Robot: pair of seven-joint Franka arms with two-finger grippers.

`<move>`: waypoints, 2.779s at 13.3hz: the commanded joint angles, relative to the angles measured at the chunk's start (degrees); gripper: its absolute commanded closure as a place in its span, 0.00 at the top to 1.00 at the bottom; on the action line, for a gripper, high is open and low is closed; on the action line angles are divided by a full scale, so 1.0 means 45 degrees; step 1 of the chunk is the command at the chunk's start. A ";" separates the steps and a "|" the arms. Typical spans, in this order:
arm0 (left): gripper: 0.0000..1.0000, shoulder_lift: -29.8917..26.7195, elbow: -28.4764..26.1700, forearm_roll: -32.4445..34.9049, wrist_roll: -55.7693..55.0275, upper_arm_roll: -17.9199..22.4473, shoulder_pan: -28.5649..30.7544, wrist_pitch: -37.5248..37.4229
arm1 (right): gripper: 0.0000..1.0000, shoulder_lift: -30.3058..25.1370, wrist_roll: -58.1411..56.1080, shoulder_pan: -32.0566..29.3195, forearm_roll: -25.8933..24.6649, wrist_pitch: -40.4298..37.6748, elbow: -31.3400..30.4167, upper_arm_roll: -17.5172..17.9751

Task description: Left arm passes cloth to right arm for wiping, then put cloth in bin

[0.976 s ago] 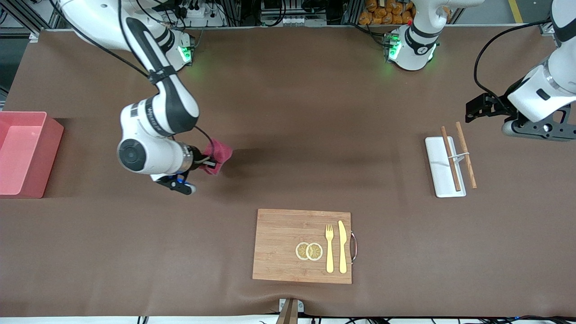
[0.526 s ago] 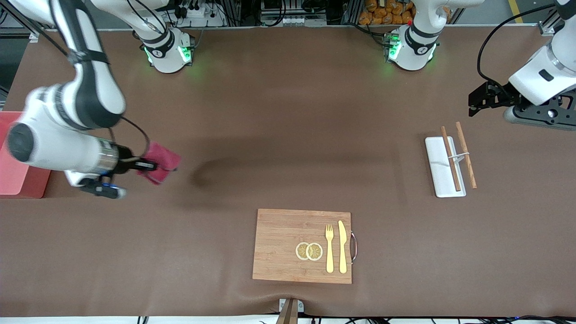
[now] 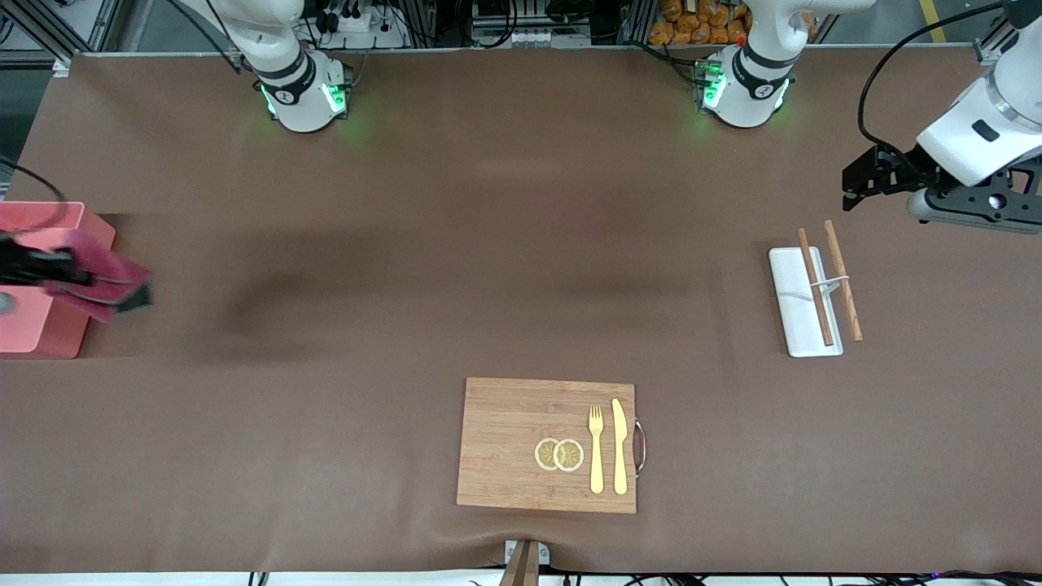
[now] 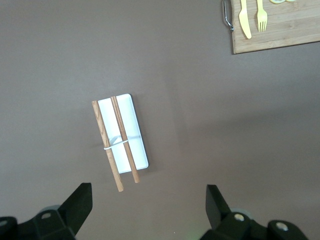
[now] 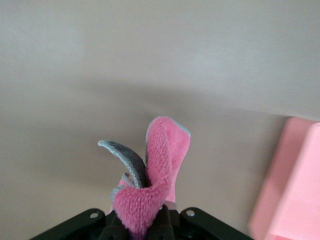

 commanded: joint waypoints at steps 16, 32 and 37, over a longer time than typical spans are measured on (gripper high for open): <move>1.00 -0.0079 0.0115 -0.0167 -0.0015 -0.0141 0.0118 -0.0005 | 1.00 0.6425 -0.9929 -0.5854 -0.1035 0.6879 0.1680 0.0391; 1.00 -0.0059 0.0115 -0.0148 -0.0015 -0.0141 0.0118 0.0034 | 1.00 0.3167 -0.2403 -0.2030 -0.1523 -0.1005 0.3790 0.0997; 1.00 -0.0020 0.0115 -0.0128 0.0005 -0.0122 0.0137 0.0093 | 1.00 0.0789 0.2363 -0.0195 -0.1484 -0.1559 0.1668 0.1016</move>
